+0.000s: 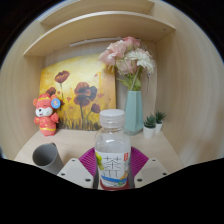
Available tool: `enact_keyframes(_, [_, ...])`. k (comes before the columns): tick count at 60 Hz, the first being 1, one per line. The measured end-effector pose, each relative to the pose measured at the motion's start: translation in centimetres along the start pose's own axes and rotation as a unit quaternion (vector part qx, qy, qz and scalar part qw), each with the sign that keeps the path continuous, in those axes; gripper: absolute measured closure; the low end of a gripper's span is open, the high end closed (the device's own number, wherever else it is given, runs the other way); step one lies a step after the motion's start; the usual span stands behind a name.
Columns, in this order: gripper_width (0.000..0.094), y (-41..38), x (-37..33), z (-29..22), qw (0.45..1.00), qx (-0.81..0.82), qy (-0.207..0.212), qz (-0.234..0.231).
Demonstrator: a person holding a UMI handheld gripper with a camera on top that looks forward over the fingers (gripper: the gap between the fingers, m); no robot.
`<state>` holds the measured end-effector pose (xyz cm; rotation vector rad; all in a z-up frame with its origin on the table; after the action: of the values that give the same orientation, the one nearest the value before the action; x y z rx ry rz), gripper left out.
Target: Pour water
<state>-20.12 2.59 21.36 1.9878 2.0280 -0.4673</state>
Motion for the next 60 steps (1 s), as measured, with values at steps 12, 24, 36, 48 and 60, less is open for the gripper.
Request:
enact_keyframes(12, [0.0506, 0.4, 0.0, 1.7, 1.0, 0.006, 0.011, -0.005])
enact_keyframes(24, [0.0391, 0.7, 0.0, 2.5, 1.0, 0.006, 0.014, 0.018])
enact_keyframes(36, [0.0167, 1.6, -0.5, 6.7, 0.996, 0.019, -0.068, 0.047])
enact_keyframes(48, [0.0182, 0.7, -5.4, 11.5, 0.989, 0.004, -0.13, 0.064])
enact_keyframes(60, [0.0177, -6.0, -14.1, 13.9, 0.984, 0.005, -0.17, 0.057])
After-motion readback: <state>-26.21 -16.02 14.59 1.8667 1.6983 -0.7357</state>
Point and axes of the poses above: the point between the fingertips, and its own axes, seen from behind it with the camera up: y to the right, z down, x forward, the way the camera looks, the point moved 1 cm from there along -x, backward, against the way the camera looks, and after that the axes turned 1 degree about z, right-handed, at the moved point
